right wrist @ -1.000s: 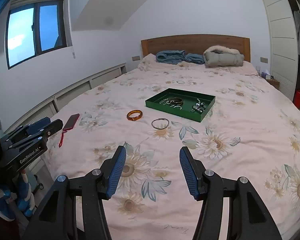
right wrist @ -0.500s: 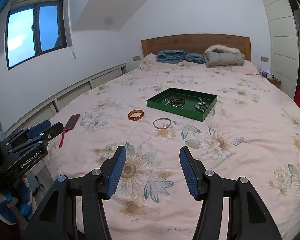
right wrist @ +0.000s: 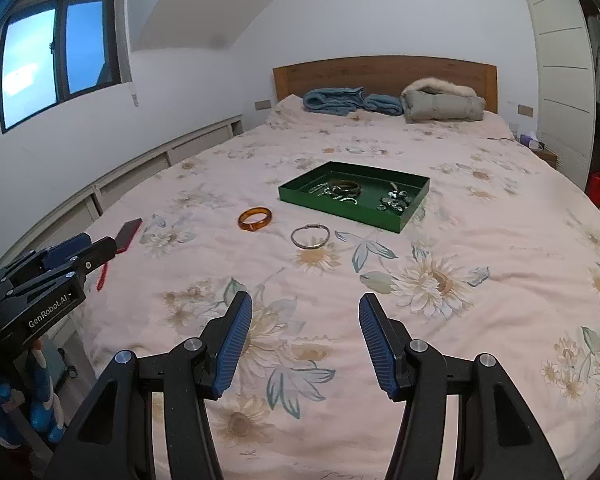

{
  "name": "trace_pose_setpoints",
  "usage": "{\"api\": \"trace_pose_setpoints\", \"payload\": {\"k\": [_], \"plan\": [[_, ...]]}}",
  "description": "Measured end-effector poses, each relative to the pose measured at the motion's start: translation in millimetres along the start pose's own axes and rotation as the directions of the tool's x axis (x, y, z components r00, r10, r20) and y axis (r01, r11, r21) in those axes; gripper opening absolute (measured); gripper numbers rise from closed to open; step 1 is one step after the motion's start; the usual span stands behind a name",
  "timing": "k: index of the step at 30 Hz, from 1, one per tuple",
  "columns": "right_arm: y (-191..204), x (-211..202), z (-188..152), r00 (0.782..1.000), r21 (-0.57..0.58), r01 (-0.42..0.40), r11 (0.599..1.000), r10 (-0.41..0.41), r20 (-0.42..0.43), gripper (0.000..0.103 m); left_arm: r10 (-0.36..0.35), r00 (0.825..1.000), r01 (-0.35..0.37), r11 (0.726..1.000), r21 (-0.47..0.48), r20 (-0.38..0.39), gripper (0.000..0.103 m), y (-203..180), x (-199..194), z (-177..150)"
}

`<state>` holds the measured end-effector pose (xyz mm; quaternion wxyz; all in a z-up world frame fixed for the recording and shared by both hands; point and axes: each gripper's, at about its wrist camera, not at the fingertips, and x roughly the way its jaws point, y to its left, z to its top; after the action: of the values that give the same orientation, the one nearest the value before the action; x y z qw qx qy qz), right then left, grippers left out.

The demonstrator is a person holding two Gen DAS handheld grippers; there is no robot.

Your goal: Organize jewelry

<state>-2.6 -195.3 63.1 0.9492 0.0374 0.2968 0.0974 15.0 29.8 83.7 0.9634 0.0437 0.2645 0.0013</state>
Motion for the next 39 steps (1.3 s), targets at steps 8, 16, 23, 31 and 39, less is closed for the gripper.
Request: {"api": "trace_pose_setpoints", "payload": {"k": [8, 16, 23, 31, 39], "plan": [[-6, 10, -9, 0.999, 0.003, 0.051, 0.999, -0.051, -0.005, 0.058, 0.002, 0.999, -0.001, 1.0, 0.016, -0.038, 0.042, -13, 16, -5], [-12, 10, -13, 0.995, -0.004, 0.102, 0.995, -0.102, 0.004, 0.062, -0.016, 0.998, 0.018, 0.999, 0.035, -0.062, 0.042, -26, 25, -13], [-9, 8, -18, 0.989, -0.019, 0.148, 0.989, -0.148, 0.015, 0.07, -0.043, 0.996, 0.046, 0.998, 0.036, -0.079, 0.042, -35, 33, -21], [-15, 11, -21, 0.986, -0.008, 0.17, 0.985, -0.17, 0.004, 0.07, -0.069, 0.992, 0.073, 0.997, 0.034, -0.109, 0.042, -43, 44, -29], [-20, 18, -23, 0.983, -0.002, 0.183, 0.983, -0.183, -0.008, 0.072, -0.086, 0.989, 0.091, 0.995, 0.04, -0.117, 0.042, -45, 50, -32]]}}
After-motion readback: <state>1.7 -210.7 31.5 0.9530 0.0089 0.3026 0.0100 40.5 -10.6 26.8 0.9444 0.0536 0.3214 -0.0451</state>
